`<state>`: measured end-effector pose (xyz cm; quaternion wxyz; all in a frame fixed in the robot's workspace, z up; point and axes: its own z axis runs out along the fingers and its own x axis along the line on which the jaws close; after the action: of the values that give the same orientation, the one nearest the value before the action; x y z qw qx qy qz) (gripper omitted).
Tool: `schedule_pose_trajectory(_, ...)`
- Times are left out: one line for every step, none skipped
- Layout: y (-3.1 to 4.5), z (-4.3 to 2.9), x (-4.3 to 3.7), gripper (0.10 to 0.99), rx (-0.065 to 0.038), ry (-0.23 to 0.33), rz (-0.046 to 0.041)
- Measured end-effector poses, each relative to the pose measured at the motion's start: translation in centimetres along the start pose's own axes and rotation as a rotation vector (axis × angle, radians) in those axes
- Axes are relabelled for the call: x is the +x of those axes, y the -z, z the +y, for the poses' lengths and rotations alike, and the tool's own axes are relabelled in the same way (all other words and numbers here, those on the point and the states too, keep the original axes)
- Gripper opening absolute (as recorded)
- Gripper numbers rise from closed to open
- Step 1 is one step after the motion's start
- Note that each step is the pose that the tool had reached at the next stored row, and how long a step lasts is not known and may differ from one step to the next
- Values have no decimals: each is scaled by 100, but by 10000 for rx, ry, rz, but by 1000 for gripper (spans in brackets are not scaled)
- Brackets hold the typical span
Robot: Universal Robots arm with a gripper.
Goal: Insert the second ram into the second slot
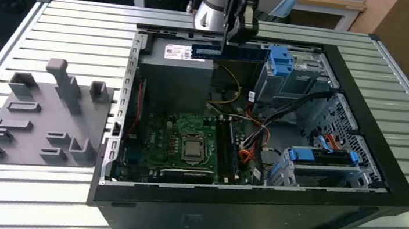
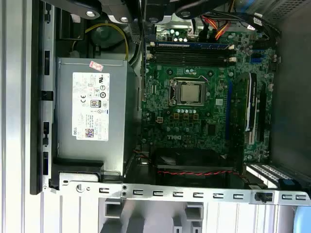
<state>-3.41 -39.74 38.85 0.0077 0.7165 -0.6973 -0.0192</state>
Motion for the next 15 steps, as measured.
schedule_pose_trajectory(0, 0, 0, 137, 0, 0, 0)
schedule_pose_trajectory(0, 0, 0, 137, 0, 0, 0)
schedule_pose_trajectory(0, 0, 1, 137, 0, -1, 0)
schedule_pose_trajectory(0, 1, 3, 137, 0, -1, 0)
schedule_pose_trajectory(0, 1, 4, 137, 0, -1, 1)
schedule_pose_trajectory(0, 0, 7, 137, 0, 0, 5)
schedule_pose_trajectory(0, 1, 10, 137, 0, -1, 11)
schedule_pose_trajectory(0, 1, 14, 137, 0, -1, 16)
schedule_pose_trajectory(0, 1, 18, 137, 0, -1, 24)
schedule_pose_trajectory(0, 1, 20, 137, 0, -2, 33)
schedule_pose_trajectory(0, 1, 24, 137, -1, -2, 45)
schedule_pose_trajectory(1, 1, 30, 137, -2, -1, 54)
schedule_pose_trajectory(1, 1, 37, 137, -2, -1, 59)
schedule_pose_trajectory(1, 1, 42, 137, -2, -3, 65)
schedule_pose_trajectory(1, 2, 48, 137, -2, -3, 73)
